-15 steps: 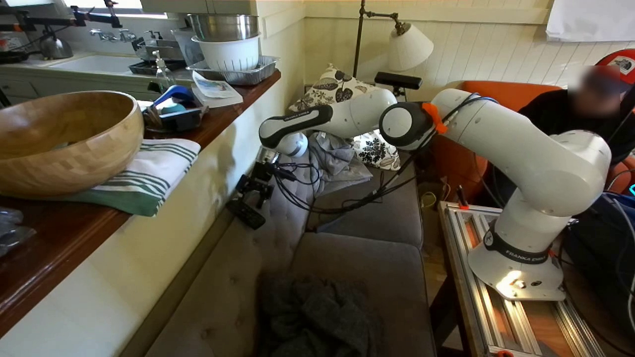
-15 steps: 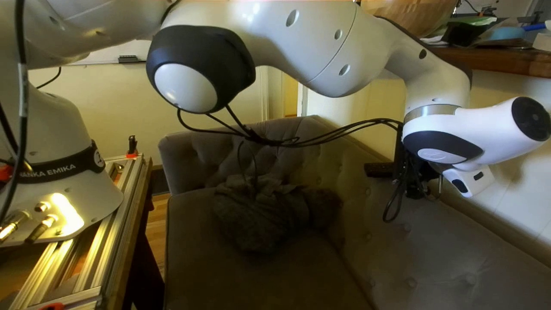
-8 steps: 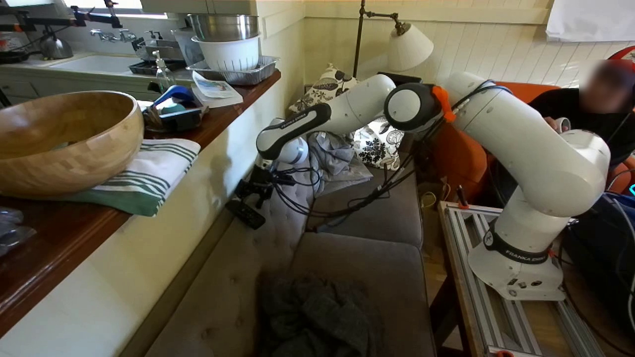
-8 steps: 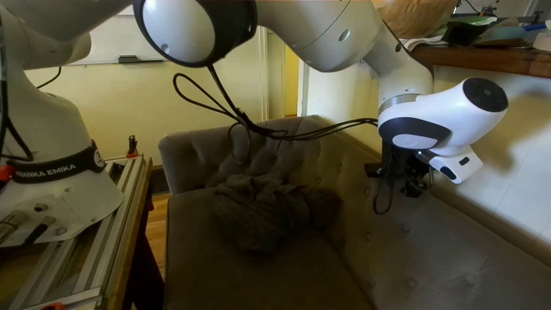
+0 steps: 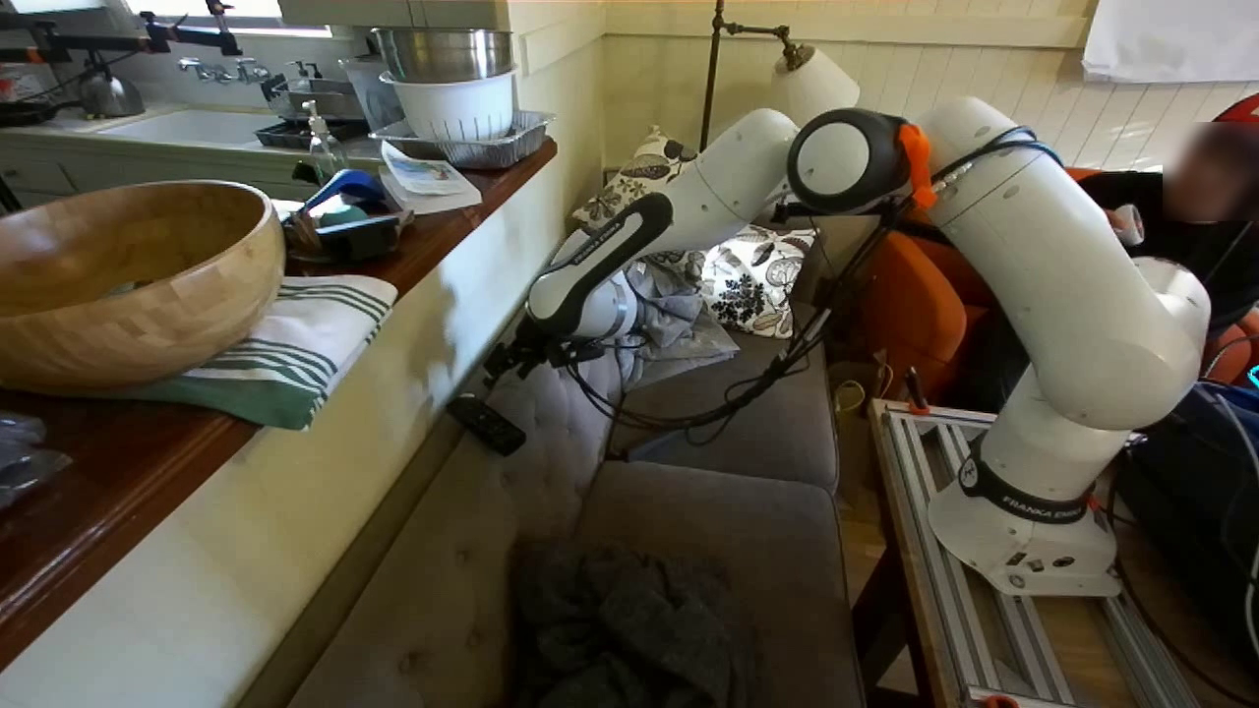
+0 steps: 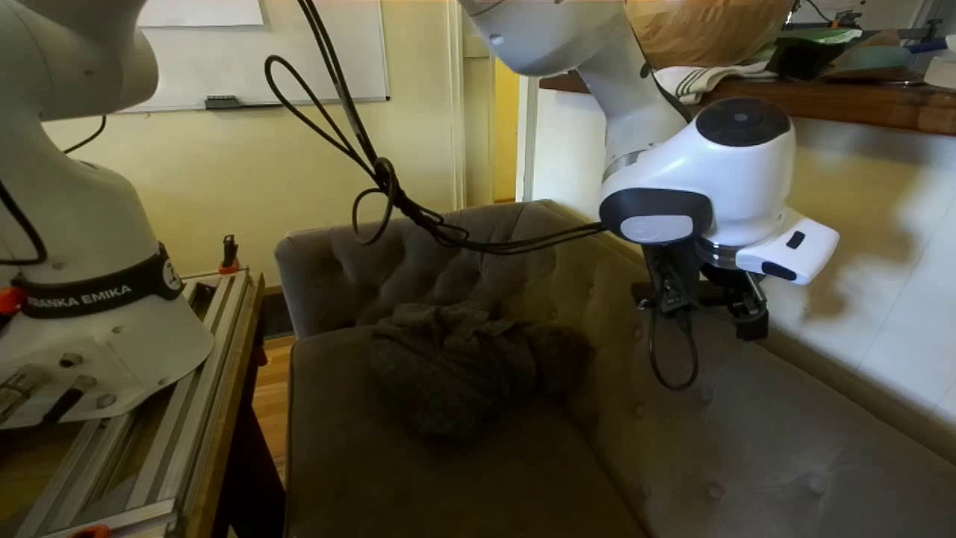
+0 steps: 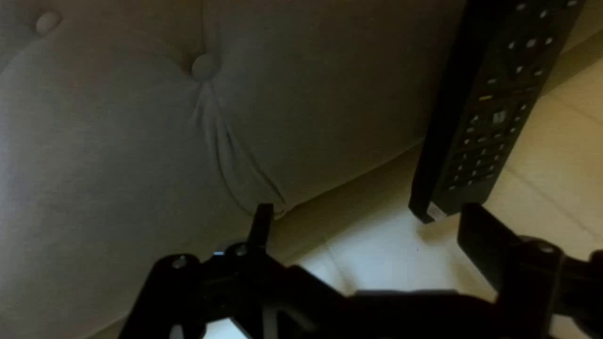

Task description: Put the remote on the top of the sofa

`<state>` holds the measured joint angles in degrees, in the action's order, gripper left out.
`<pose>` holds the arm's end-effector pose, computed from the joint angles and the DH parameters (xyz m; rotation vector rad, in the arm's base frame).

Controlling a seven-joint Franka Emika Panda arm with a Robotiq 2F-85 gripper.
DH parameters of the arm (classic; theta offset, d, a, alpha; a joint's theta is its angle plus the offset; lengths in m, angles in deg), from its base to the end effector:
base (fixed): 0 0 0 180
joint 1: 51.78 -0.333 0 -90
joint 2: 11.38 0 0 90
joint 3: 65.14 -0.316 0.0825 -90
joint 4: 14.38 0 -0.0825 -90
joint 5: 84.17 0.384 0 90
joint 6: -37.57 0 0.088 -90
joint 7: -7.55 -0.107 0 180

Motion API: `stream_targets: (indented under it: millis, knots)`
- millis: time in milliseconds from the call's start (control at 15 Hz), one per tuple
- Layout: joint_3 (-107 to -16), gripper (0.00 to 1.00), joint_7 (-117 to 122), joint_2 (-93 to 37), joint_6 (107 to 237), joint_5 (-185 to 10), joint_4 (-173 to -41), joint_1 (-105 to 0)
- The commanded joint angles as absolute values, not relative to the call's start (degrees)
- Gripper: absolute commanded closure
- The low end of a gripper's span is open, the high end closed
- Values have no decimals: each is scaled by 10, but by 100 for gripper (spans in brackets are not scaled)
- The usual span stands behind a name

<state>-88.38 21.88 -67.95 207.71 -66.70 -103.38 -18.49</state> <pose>0.6968 -0.2043 0.1385 -2.6662 0.6373 -0.7429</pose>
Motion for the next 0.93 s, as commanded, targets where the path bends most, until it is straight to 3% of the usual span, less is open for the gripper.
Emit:
stream_targets:
  millis: [0, 333, 533, 667, 733, 867]
  knots:
    - [-923, 0, 266, -608, 2194, -685, -1174, -143]
    - [-979, 0, 290, -520, 2178, -689, -1320, -73]
    - [-1017, 0, 279, -443, 2074, -720, -1400, -5]
    - [-1049, 0, 326, -423, 1989, -705, -1407, 40]
    - [-1014, 0, 309, -465, 2046, -690, -1368, -13]
    - [-1027, 0, 333, -434, 1999, -678, -1386, 14]
